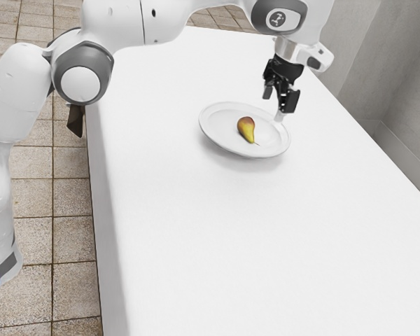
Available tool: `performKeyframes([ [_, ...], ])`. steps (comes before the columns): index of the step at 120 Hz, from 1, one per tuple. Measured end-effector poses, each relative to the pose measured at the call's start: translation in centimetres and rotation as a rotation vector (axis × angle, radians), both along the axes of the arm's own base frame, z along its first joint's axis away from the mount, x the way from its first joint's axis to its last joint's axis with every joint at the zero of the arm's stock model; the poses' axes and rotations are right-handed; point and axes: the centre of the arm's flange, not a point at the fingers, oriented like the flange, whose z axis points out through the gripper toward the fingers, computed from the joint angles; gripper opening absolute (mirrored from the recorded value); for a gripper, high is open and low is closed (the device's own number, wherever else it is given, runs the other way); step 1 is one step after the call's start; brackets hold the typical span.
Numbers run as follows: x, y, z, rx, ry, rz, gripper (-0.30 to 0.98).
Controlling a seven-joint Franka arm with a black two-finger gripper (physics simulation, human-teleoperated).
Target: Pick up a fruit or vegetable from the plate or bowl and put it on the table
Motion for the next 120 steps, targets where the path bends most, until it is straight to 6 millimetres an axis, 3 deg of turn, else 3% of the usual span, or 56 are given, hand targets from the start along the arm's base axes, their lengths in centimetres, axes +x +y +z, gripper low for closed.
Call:
performKeyframes([
  [24, 0.2, 0.2, 0.1, -0.004, -0.015, -0.014, 0.69],
  [33, 0.2, 2.0, 0.3, -0.001, -0.032, 0.067, 0.69],
  [47, 3.8, 4.5, -5.0, -0.039, -0.048, 0.258, 0.69],
  [59, 6.5, 8.7, -9.7, -0.075, -0.094, 0.508, 0.69],
  [81, 9.3, 13.9, -15.6, -0.109, -0.183, 0.916, 0.69],
  [103, 9.6, 16.4, -15.7, -0.137, -0.274, 1.2, 0.69],
  [120, 9.7, 16.8, -15.8, -0.162, -0.294, 1.361, 0.69],
])
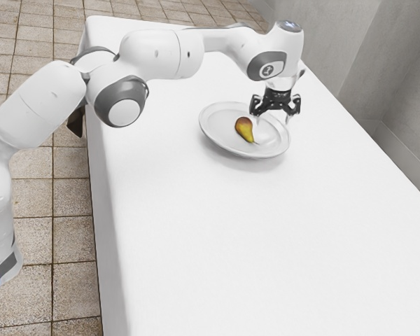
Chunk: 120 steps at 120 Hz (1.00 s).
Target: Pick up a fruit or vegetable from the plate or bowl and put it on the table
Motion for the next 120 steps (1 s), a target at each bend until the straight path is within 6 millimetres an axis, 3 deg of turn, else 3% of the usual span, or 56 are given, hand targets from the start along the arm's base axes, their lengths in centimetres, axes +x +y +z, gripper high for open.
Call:
performKeyframes([
  [37, -1.4, 1.2, -0.4, -0.056, 0.063, 0.259, 0.69],
  [73, -2.7, 3.7, -4.7, -0.115, 0.169, 0.44, 0.69],
  [120, -2.6, 5.7, -4.9, -0.12, 0.108, 0.555, 0.69],
])
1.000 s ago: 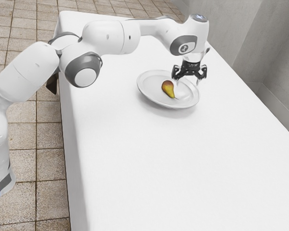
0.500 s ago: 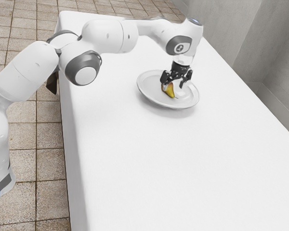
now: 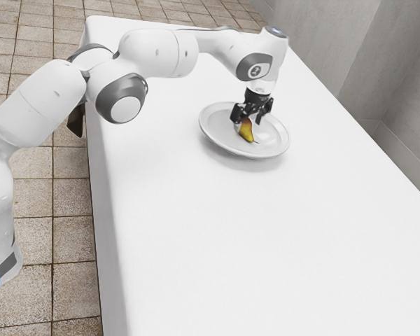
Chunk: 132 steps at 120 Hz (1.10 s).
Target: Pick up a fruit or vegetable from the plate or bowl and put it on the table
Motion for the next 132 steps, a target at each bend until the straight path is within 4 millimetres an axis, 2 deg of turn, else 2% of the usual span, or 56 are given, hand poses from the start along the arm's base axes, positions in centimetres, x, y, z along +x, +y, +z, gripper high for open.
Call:
performKeyframes([
  [33, 0.1, 1.0, -1.8, -0.002, -0.008, 0.047, 0.68],
  [60, 0.1, 1.4, -1.7, 0.001, -0.02, 0.067, 0.37],
  [69, 0.1, 1.4, -1.7, 0.001, -0.021, 0.071, 0.31],
  [89, 0.1, 1.4, -1.5, 0.0, -0.023, 0.077, 0.28],
  [132, 0.1, 0.7, 0.8, 0.004, -0.057, 0.077, 0.24],
])
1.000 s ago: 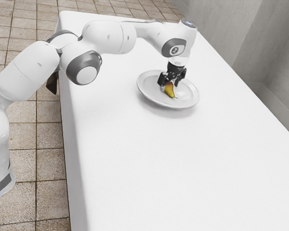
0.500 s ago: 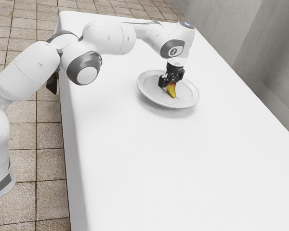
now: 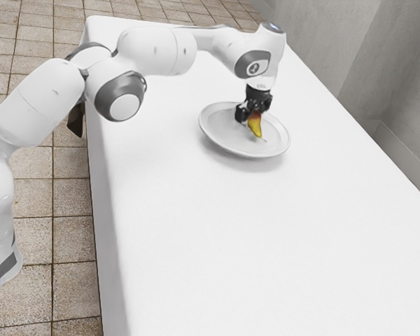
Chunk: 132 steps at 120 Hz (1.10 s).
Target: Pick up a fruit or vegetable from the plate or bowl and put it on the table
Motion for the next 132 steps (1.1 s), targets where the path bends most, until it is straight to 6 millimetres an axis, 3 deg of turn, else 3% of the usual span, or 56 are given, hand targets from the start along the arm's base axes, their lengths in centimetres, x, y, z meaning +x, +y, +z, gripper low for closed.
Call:
performKeyframes([
  [13, 0.1, -1.8, 2.6, -0.004, -0.036, -0.024, 0.25],
  [27, 0.2, -5.4, 6.2, -0.02, -0.082, -0.077, 0.25],
  [58, -1.1, -18.9, 13.0, -0.074, -0.089, -0.28, 0.24],
  [68, -1.7, -22.2, 13.1, -0.107, -0.046, -0.345, 0.24],
  [90, -2.4, -25.9, 8.9, -0.15, 0.092, -0.427, 0.25],
  [97, -2.6, -26.4, 8.1, -0.154, 0.117, -0.44, 0.26],
  [109, -2.7, -26.9, 7.7, -0.154, 0.135, -0.456, 0.48],
  [132, -3.4, -26.9, 8.7, -0.153, 0.142, -0.516, 0.63],
])
